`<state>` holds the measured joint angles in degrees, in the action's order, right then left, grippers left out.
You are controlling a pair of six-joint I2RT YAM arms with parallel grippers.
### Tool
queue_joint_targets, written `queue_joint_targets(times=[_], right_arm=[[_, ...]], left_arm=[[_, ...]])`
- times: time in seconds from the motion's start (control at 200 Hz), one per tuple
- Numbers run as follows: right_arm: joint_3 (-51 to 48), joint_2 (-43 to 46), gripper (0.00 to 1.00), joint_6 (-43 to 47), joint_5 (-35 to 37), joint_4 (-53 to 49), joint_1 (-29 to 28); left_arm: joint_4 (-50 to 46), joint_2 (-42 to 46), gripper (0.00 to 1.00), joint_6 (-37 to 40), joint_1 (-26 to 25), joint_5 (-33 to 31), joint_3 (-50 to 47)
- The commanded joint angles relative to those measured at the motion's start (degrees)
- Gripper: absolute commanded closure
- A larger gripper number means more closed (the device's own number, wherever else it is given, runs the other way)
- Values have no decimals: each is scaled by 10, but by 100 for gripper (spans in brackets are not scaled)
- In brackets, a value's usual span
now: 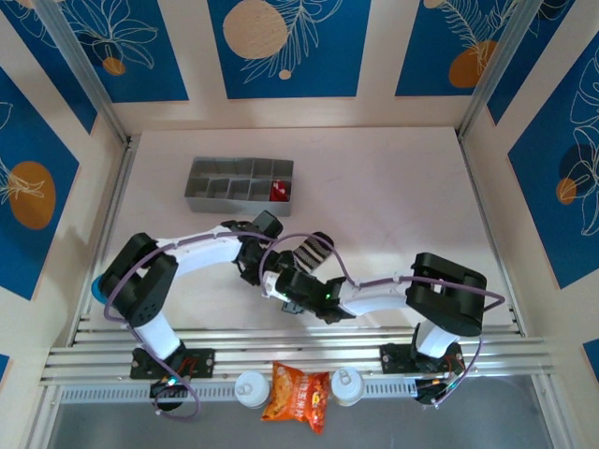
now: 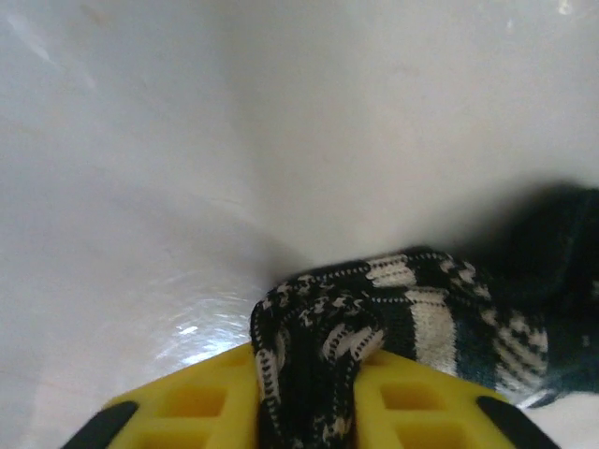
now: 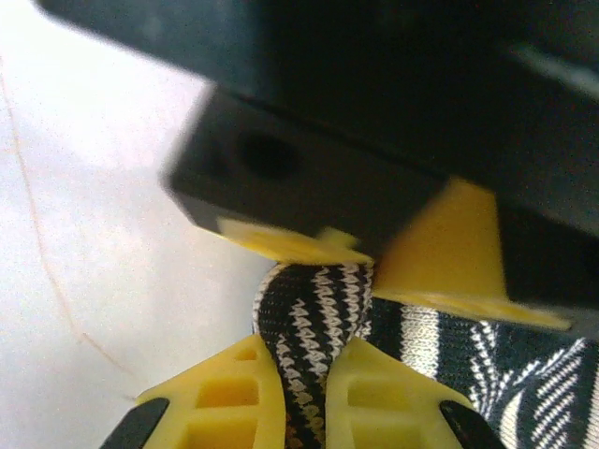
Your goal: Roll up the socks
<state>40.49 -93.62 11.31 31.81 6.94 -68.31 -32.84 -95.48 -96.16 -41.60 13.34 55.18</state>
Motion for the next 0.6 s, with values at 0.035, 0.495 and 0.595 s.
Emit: queue_joint_targets(times=[0.035,0.495,0.595], right_arm=[[-60,14,100,-126,-137,6,64],[-116,-36,100,-269,-611,157,292],[-92,-67,100,-279,-648,129,311]], left_arm=[[-44,77,43,-2,14,-43,-34],[189,94,39,75,10,-16,-79],[175,69,43,84,-4,-17,-61]])
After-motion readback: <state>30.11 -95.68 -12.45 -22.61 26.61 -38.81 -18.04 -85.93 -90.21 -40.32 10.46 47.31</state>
